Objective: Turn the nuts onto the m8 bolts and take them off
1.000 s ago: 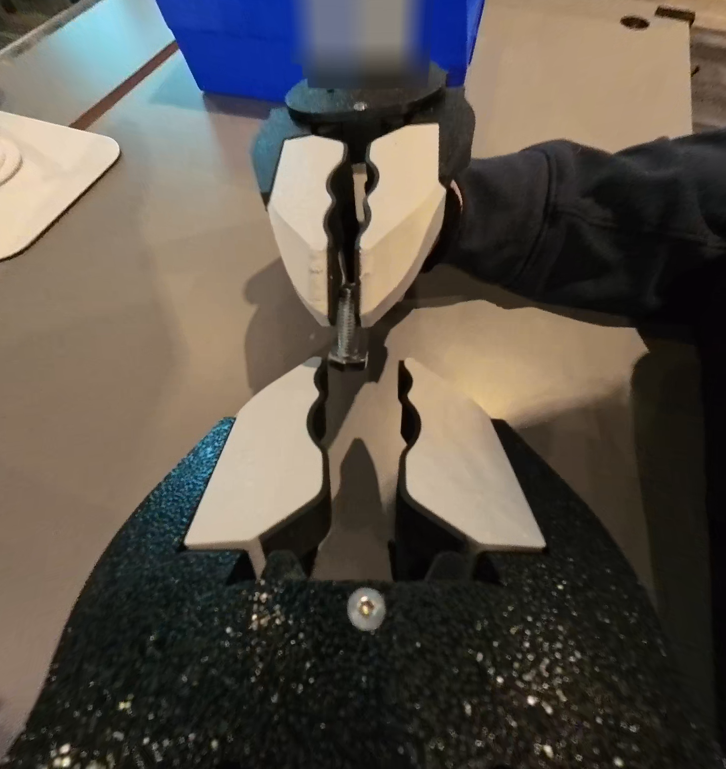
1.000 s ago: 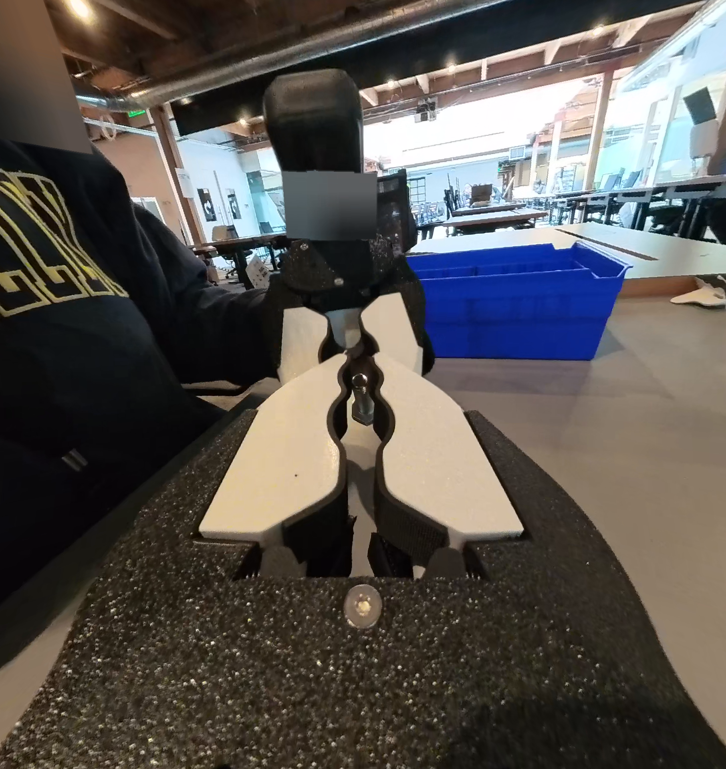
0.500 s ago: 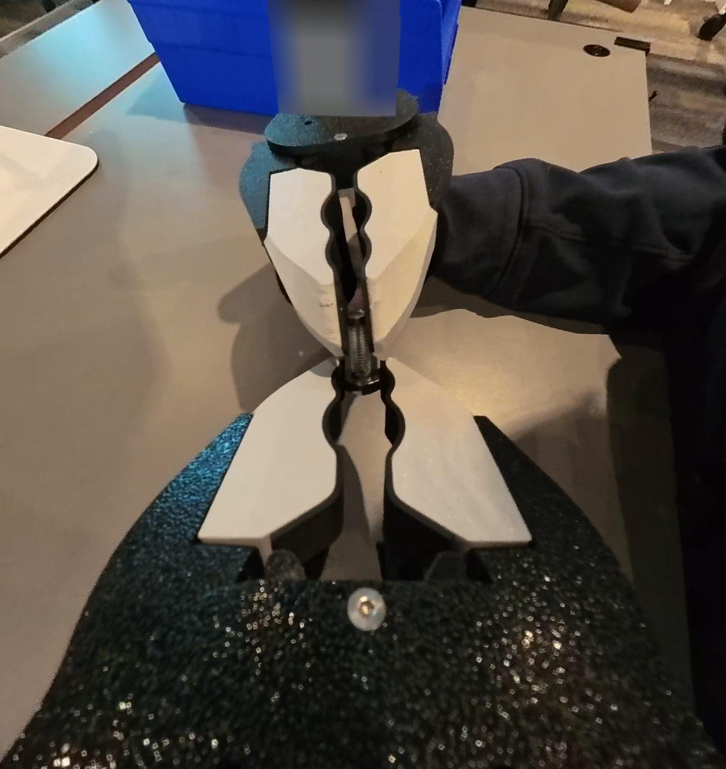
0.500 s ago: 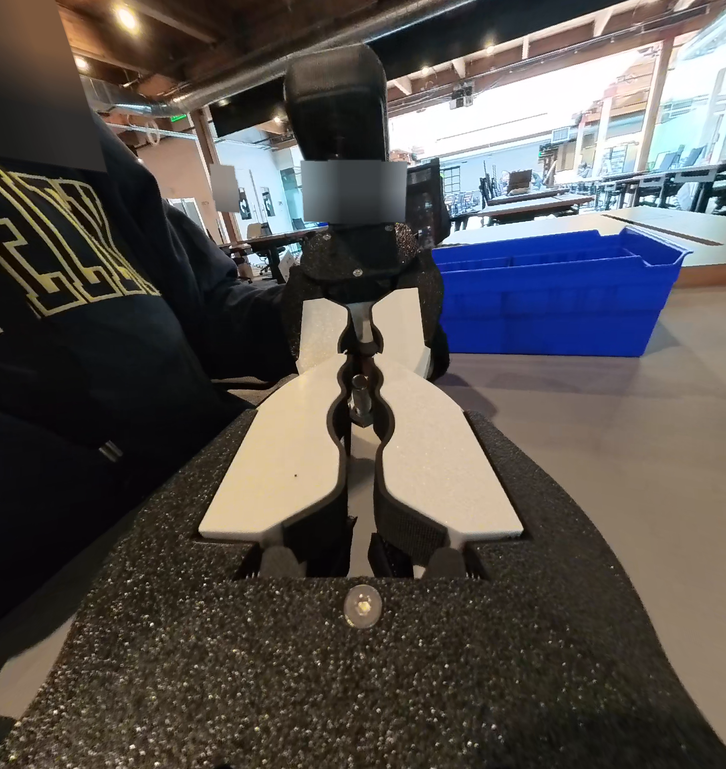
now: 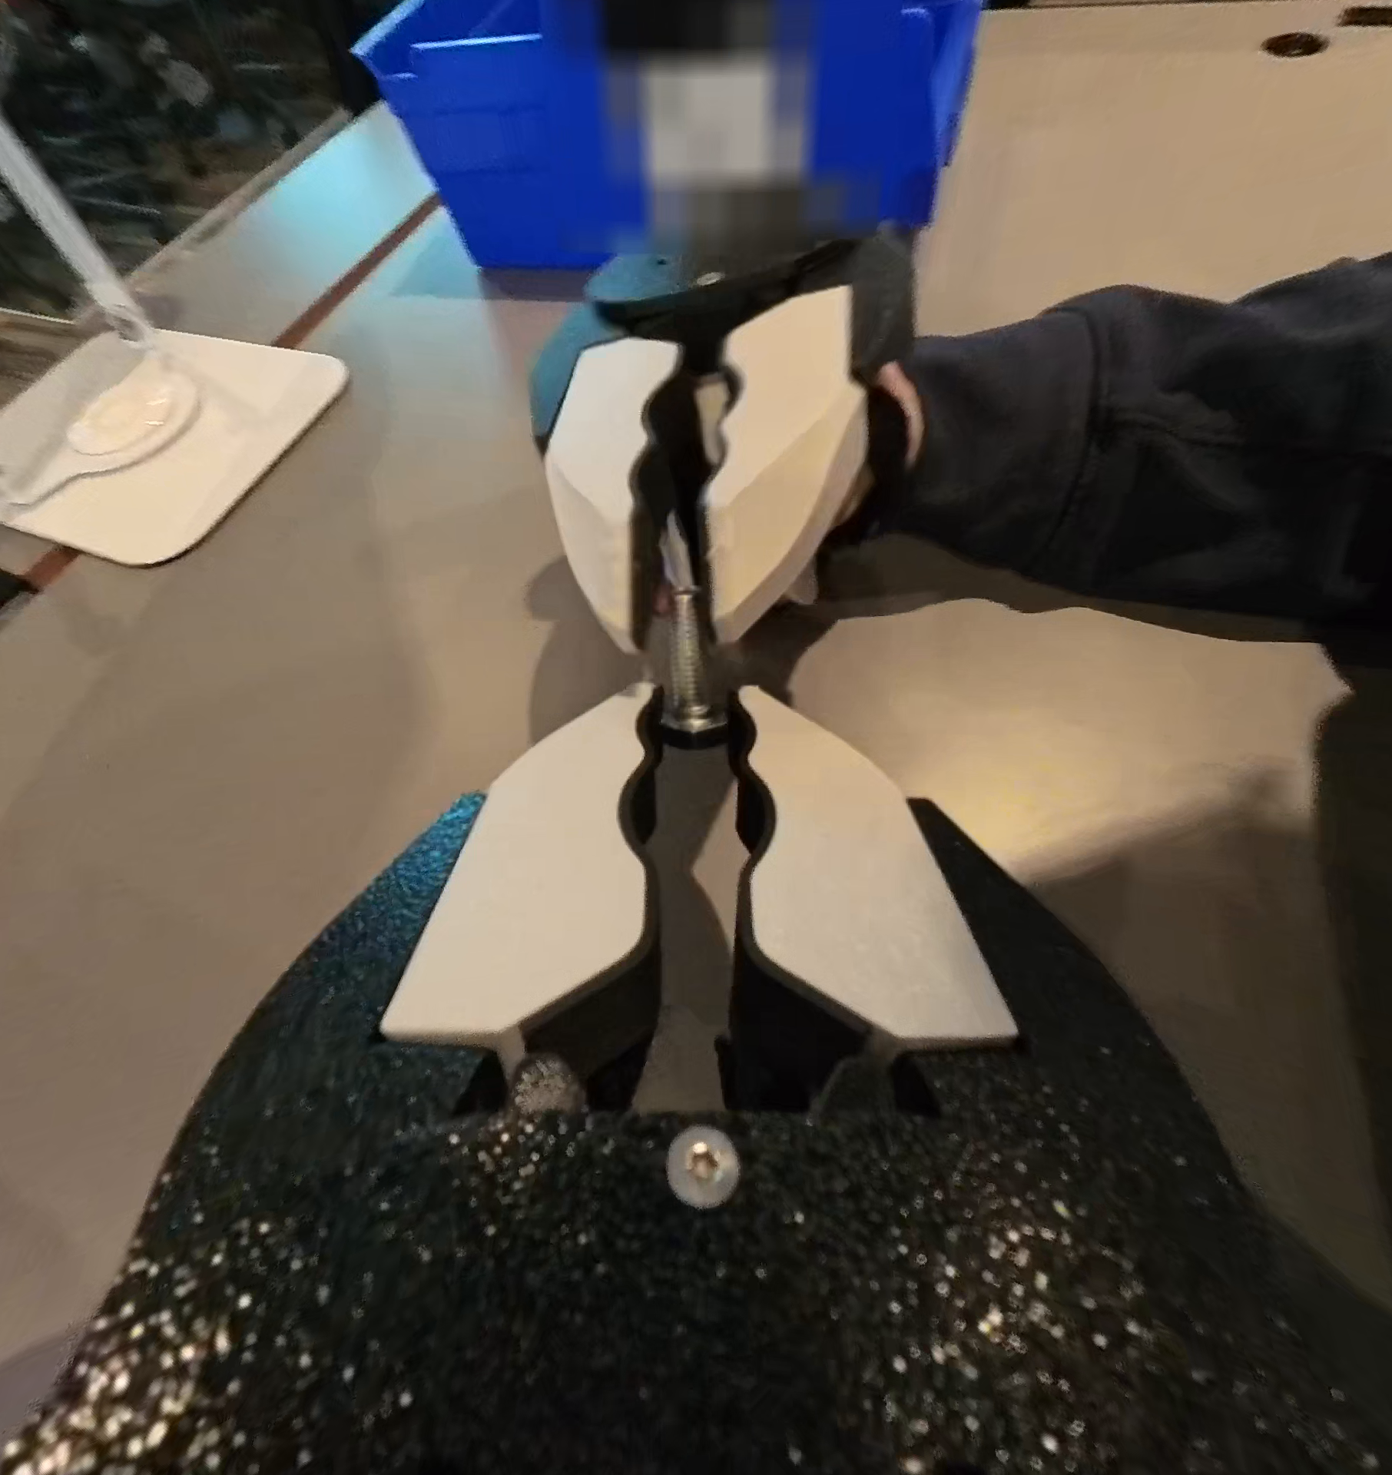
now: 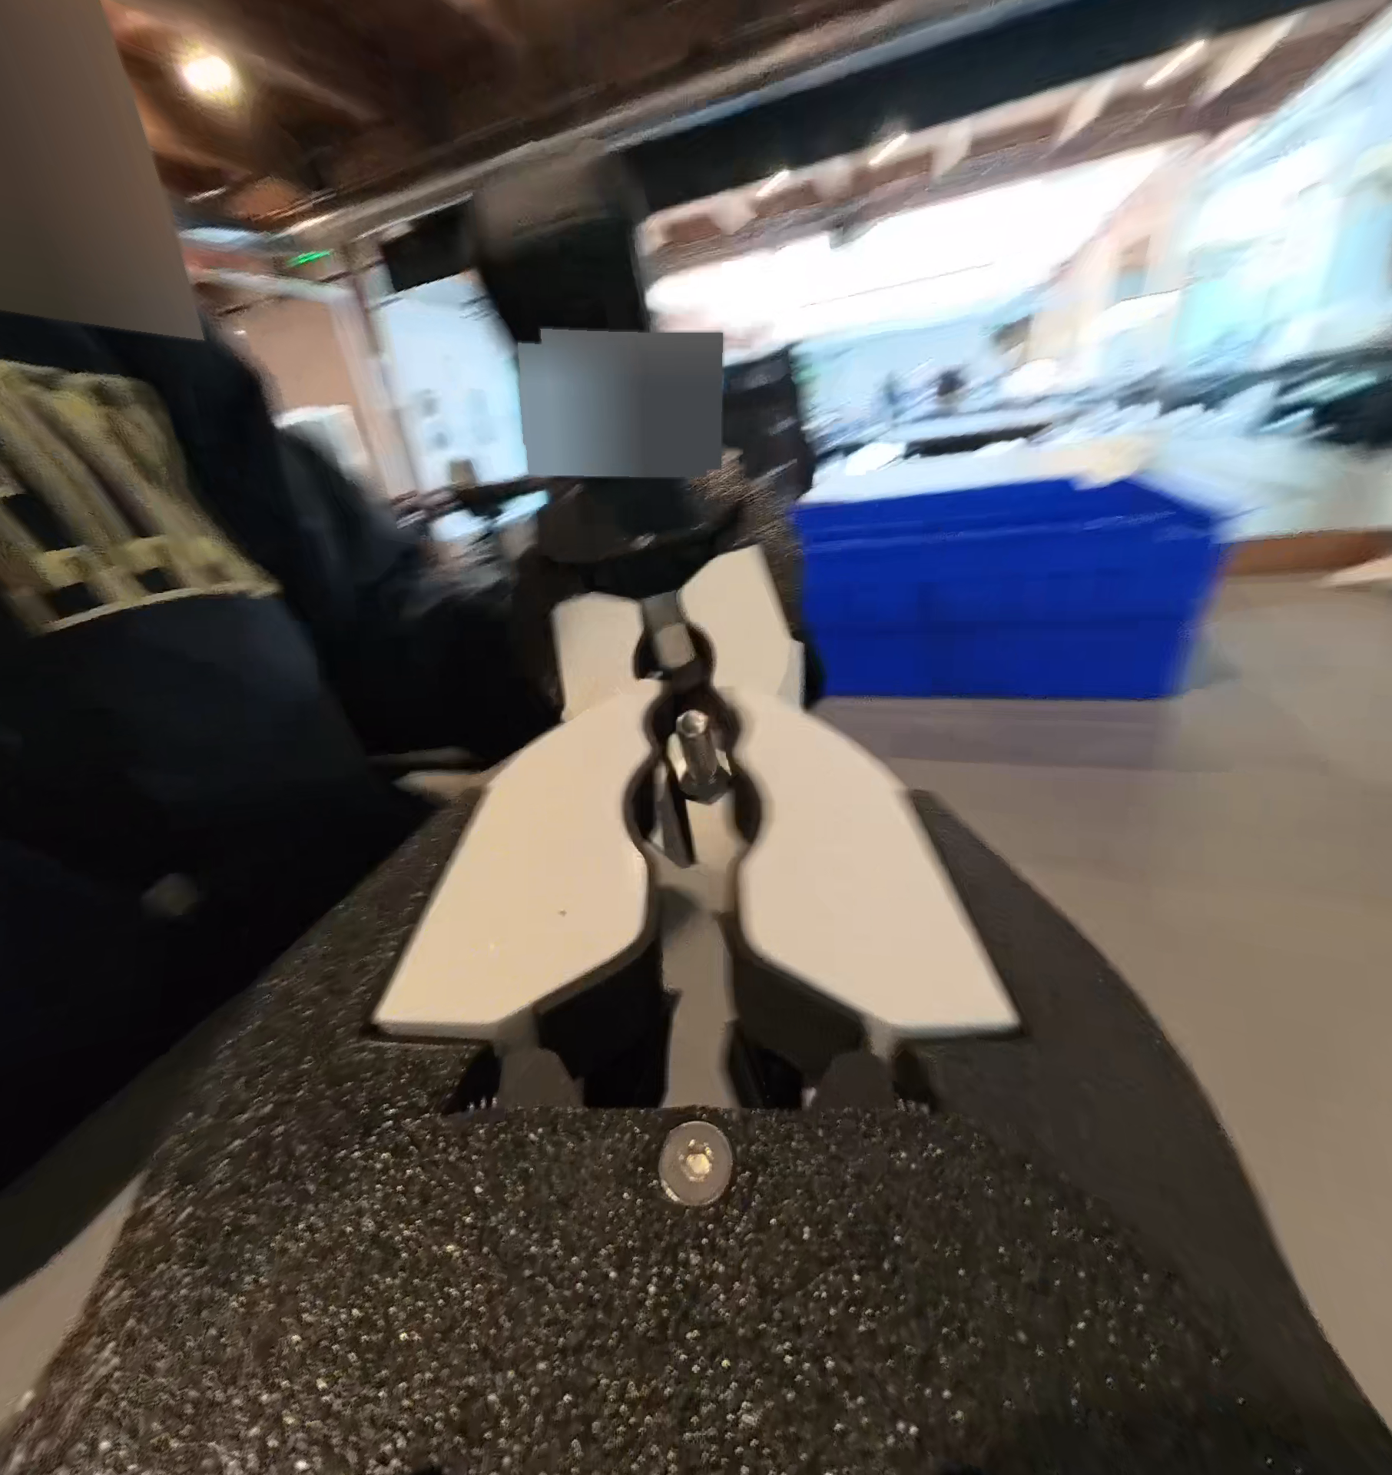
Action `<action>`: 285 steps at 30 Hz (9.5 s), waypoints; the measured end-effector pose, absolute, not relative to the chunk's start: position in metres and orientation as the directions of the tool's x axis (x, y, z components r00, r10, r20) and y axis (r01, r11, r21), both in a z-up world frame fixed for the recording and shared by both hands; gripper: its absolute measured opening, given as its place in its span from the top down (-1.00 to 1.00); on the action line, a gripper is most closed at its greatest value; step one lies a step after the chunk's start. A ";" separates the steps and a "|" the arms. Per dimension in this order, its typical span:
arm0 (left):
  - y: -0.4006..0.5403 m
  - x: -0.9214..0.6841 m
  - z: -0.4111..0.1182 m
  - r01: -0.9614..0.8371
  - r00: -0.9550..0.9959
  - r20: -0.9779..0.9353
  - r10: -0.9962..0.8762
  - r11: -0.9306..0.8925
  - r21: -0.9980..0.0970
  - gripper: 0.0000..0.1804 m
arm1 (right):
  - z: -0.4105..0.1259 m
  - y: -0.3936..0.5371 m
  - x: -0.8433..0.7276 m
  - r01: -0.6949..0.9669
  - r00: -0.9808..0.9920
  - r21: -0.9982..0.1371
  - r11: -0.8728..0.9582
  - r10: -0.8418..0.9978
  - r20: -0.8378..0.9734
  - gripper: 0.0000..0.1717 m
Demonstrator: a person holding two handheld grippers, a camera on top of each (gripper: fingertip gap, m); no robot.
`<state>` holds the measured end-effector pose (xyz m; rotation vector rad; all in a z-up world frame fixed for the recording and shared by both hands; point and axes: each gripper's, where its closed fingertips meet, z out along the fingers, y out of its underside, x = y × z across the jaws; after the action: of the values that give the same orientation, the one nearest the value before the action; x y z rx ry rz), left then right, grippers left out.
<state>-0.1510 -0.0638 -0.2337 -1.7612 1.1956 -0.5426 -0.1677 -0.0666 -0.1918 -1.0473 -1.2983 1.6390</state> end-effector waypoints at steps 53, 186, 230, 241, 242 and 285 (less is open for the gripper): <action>-0.021 -0.130 -0.253 -0.323 0.191 -0.176 -0.966 0.107 -0.940 0.84 | -0.216 -0.028 -0.143 0.316 0.164 -0.948 -0.026 0.986 0.028 0.83; -0.032 -0.125 -0.209 0.005 0.155 -0.018 -0.988 0.019 -1.000 0.84 | -0.177 -0.042 -0.153 0.082 0.321 -0.997 0.013 0.946 0.039 0.41; 0.042 -0.199 -0.205 0.032 0.705 0.014 -0.709 0.011 -0.999 0.84 | -0.251 0.045 -0.120 0.213 0.716 -0.955 -0.206 0.698 0.009 0.65; 0.046 -0.202 -0.208 0.061 0.697 0.062 -0.715 -0.027 -0.998 0.84 | -0.291 0.110 -0.139 0.445 0.665 -0.830 -0.336 0.745 0.055 0.65; 0.046 -0.201 -0.209 0.048 0.699 0.052 -0.714 -0.026 -0.999 0.84 | -0.294 0.113 -0.141 0.442 0.662 -0.826 -0.349 0.749 0.037 0.65; 0.008 -0.150 -0.219 -0.075 0.399 -0.037 -0.916 0.008 -0.997 0.84 | -0.188 0.002 -0.174 0.553 -0.026 -0.832 0.035 0.999 0.024 0.83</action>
<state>-0.1496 0.0079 -0.2192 -1.4116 0.9604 -0.8492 -0.1741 0.0018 -0.1882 -1.5920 -1.6559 0.8623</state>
